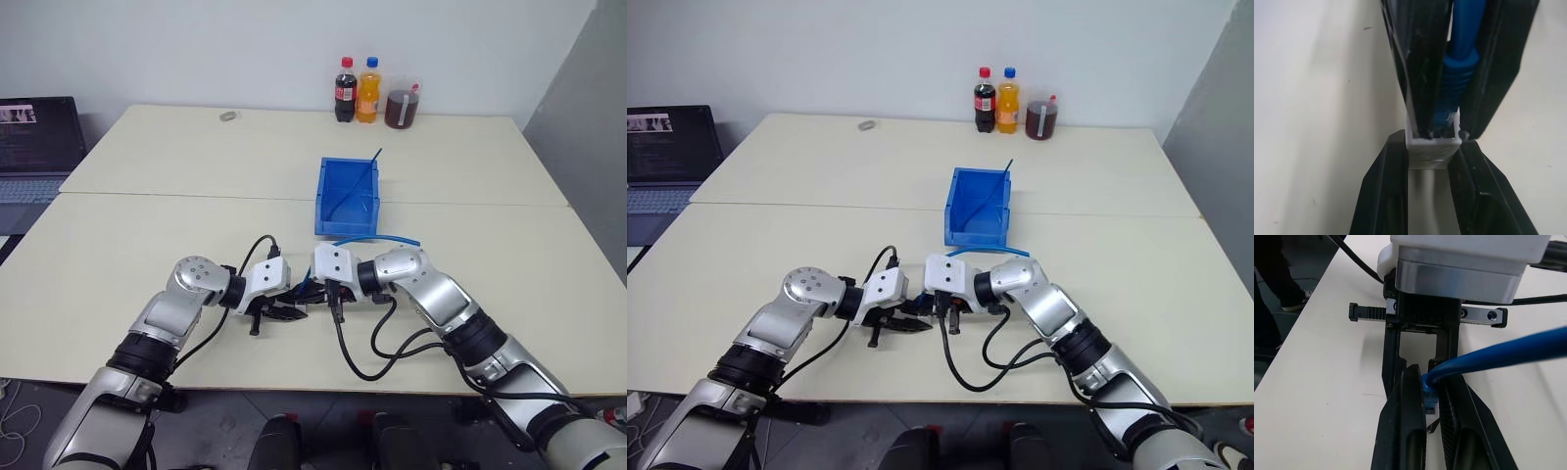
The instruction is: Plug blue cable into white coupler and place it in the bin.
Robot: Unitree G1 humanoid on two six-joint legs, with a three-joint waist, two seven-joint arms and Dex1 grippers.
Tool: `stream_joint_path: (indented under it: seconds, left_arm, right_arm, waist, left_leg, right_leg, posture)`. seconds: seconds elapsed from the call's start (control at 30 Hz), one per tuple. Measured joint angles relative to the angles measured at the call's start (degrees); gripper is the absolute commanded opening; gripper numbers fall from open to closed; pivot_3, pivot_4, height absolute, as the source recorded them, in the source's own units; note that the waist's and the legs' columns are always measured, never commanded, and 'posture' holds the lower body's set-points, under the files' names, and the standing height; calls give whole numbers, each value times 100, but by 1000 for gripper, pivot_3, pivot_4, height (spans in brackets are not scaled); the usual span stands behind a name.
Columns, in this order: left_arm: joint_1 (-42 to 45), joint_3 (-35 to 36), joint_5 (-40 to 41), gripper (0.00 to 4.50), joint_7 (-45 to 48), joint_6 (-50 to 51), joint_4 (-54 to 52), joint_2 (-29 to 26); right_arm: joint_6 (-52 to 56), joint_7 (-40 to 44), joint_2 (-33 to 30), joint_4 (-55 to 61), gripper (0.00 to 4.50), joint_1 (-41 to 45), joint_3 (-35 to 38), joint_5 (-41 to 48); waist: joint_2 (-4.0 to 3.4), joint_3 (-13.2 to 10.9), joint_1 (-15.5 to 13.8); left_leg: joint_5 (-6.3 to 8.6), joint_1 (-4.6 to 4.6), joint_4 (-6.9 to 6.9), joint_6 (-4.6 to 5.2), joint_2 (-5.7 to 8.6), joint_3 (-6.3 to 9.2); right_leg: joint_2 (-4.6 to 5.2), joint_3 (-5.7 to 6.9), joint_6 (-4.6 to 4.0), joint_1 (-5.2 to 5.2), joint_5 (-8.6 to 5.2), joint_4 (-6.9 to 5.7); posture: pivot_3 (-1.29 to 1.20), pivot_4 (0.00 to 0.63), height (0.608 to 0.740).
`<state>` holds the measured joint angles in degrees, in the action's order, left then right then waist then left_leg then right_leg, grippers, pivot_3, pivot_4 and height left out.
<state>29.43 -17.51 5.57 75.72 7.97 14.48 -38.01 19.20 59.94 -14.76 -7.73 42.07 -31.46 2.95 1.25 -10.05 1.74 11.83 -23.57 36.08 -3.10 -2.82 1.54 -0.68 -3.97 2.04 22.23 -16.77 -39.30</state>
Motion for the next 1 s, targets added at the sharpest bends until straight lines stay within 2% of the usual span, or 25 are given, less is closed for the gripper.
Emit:
stream_joint_path:
  seconds: [0.23,0.47,0.63,0.87,0.93,1.0]
  left_arm:
    - [-91,-1,-123,779,-88,32,-2,11]
    - [-181,15,-170,779,-131,63,-1,5]
    - [-233,34,-222,779,-145,114,-3,9]
    - [-313,75,-219,779,-145,133,-89,15]
    - [-401,129,-188,1481,-167,133,-94,24]
    - [-442,185,-154,1797,-244,147,-122,42]
  right_arm:
    - [94,9,37,-24,89,-4,-169,-412]
    - [153,11,262,-302,89,-31,-144,-465]
    - [124,10,311,-454,89,-87,-112,-462]
    - [126,-70,369,-309,89,-342,109,-391]
    - [123,-148,426,-288,89,-407,148,-390]
    - [89,-271,492,-242,89,-492,155,-395]
  waist:
    - [-12,96,19]
    - [-30,171,43]
    - [-43,231,113]
    - [-45,242,128]
    - [-45,242,136]
    - [-47,239,133]
  left_leg:
    - [2,75,-20,1,0,-11]
    - [2,93,-29,1,-3,-9]
    - [3,124,-43,1,-4,-10]
    - [3,127,-68,1,-2,-10]
    - [3,129,-81,1,-2,-9]
    - [3,129,-92,1,-2,-5]
  right_leg:
    - [-1,-9,-20,-52,-20,-12]
    - [-5,-9,-28,-62,-25,-14]
    - [-5,-11,-66,-87,-54,-11]
    - [-2,-10,-56,-90,-60,1]
    - [-2,-10,-36,-88,-48,5]
    - [-2,-6,-37,-87,-49,12]
  posture:
    - [0,150,740]
    - [0,150,740]
    - [0,150,740]
    - [0,150,740]
    - [0,150,740]
    - [0,150,740]
